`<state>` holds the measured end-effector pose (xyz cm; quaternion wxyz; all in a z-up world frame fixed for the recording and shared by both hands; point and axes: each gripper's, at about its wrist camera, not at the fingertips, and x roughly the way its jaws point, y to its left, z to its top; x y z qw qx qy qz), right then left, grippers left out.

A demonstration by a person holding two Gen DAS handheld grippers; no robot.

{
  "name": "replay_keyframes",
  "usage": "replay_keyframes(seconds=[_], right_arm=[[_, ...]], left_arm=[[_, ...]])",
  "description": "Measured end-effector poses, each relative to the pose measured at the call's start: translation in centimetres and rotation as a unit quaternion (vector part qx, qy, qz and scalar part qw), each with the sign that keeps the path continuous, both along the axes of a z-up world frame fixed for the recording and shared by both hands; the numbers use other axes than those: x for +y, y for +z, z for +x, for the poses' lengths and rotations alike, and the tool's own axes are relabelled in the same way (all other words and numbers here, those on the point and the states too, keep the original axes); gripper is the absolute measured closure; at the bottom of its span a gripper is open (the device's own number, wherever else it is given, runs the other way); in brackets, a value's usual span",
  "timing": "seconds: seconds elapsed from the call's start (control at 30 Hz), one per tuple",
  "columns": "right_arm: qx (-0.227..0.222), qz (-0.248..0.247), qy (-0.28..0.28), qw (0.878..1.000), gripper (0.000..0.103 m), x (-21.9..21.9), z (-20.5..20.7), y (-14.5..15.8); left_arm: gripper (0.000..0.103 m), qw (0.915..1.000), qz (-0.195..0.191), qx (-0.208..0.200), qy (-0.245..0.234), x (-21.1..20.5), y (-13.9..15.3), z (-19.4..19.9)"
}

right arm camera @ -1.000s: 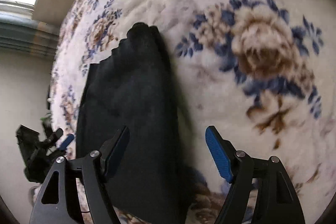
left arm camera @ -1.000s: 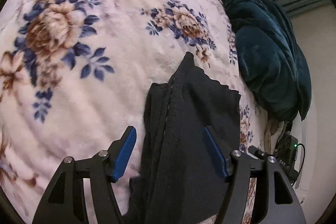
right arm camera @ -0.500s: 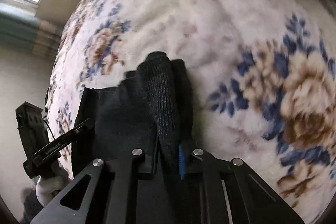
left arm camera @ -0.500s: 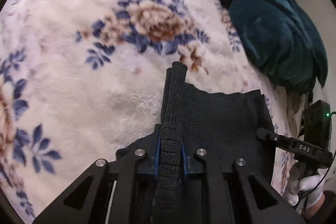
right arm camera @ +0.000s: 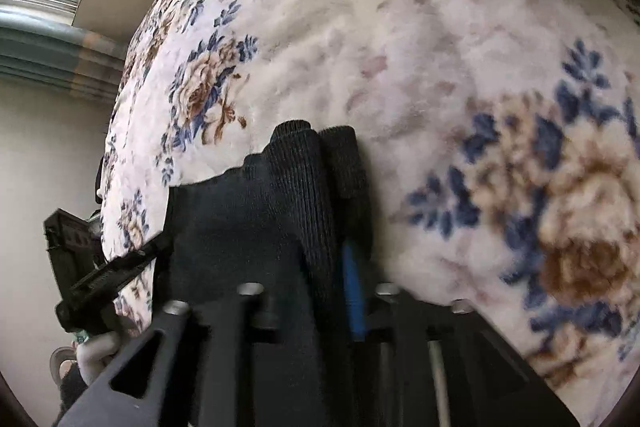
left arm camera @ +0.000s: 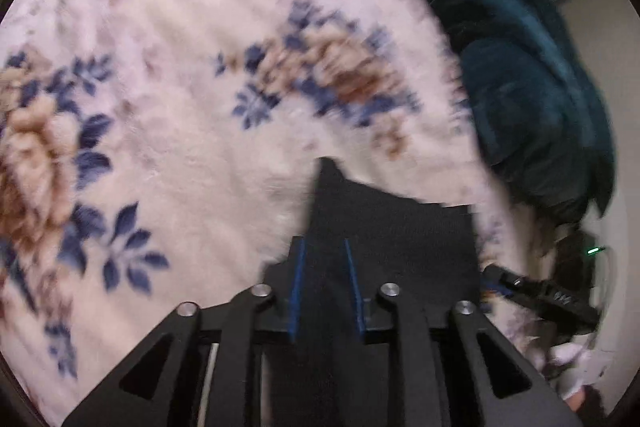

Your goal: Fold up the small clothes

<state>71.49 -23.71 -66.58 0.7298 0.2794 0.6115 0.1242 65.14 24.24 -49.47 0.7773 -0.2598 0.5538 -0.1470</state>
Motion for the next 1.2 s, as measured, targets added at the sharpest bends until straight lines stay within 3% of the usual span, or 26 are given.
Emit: replay_keyframes(seconds=[0.03,0.13,0.17,0.23,0.3,0.33,0.43,0.5,0.6,0.67,0.83,0.93,0.97,1.0,1.03,1.07,1.17,1.2], right_arm=[[-0.006,0.0,0.002,1.0,0.033,-0.4,-1.1,0.9],[-0.013,0.007,0.011,1.0,0.023,-1.4,-4.2,2.4],[-0.012,0.008,0.013,1.0,0.019,-1.6,-5.5,2.7],[-0.004,0.011,0.014,1.0,0.006,-2.1,-8.1,2.8],[0.005,0.011,0.013,1.0,0.004,-2.5,-9.9,2.5],[0.01,0.004,0.007,1.0,0.0,-2.7,-11.0,2.2],[0.024,0.006,-0.004,1.0,0.0,-3.4,-12.6,1.0],[0.043,0.014,-0.012,0.999,0.0,-3.7,-12.8,-0.3],[0.054,0.032,-0.016,0.998,0.0,-4.2,-12.3,-1.8],[0.057,0.048,-0.016,0.997,0.0,-4.3,-11.5,-2.4],[0.064,0.105,-0.005,0.992,0.0,-3.5,-7.7,-4.3],[0.072,0.122,0.003,0.99,0.0,-2.3,-4.9,-5.7],[0.078,0.121,0.005,0.99,0.0,-1.9,-3.9,-6.4],[0.083,0.122,0.005,0.989,0.0,-1.6,-3.1,-7.0],[0.09,0.128,0.005,0.988,0.0,-1.2,-2.4,-7.5],[0.092,0.133,0.003,0.987,0.0,-0.9,-1.8,-7.9],[0.076,0.154,-0.004,0.985,0.0,-0.2,-1.1,-7.7],[0.069,0.155,-0.005,0.985,0.011,0.0,-1.1,-7.6]], left_arm=[[0.064,0.9999,-0.005,-0.01,0.008,0.1,1.1,-0.9],[0.013,0.998,-0.024,-0.048,0.035,0.2,4.1,-5.8],[0.007,0.9971,-0.024,-0.056,0.045,0.1,4.9,-8.0],[0.007,0.9972,-0.018,-0.039,0.061,-0.2,5.3,-11.0],[0.007,0.9962,-0.018,-0.002,0.086,-0.6,5.0,-15.0],[0.007,0.9947,-0.027,0.014,0.098,-0.8,4.7,-16.6],[0.007,0.9828,-0.072,0.072,0.154,-1.8,1.8,-21.7],[0.007,0.9675,-0.114,0.118,0.193,-2.8,-1.3,-23.9],[0.007,0.9416,-0.179,0.146,0.246,-4.5,-5.7,-24.4],[0.007,0.9384,-0.175,0.144,0.261,-5.5,-7.1,-23.7],[0.006,0.9367,-0.143,0.113,0.299,-6.5,-7.1,-22.1],[0.006,0.9262,-0.143,0.1,0.334,-6.6,-7.0,-22.0],[0.007,0.9173,-0.15,0.097,0.356,-6.3,-7.0,-22.2],[0.01,0.9115,-0.155,0.091,0.37,-6.1,-7.0,-22.1],[0.023,0.9081,-0.153,0.083,0.381,-5.8,-6.8,-22.1],[0.029,0.9067,-0.15,0.079,0.386,-5.5,-6.6,-21.7],[0.029,0.9023,-0.159,0.083,0.392,-4.9,-6.8,-21.1],[0.029,0.9013,-0.167,0.087,0.39,-4.8,-7.0,-21.0]])
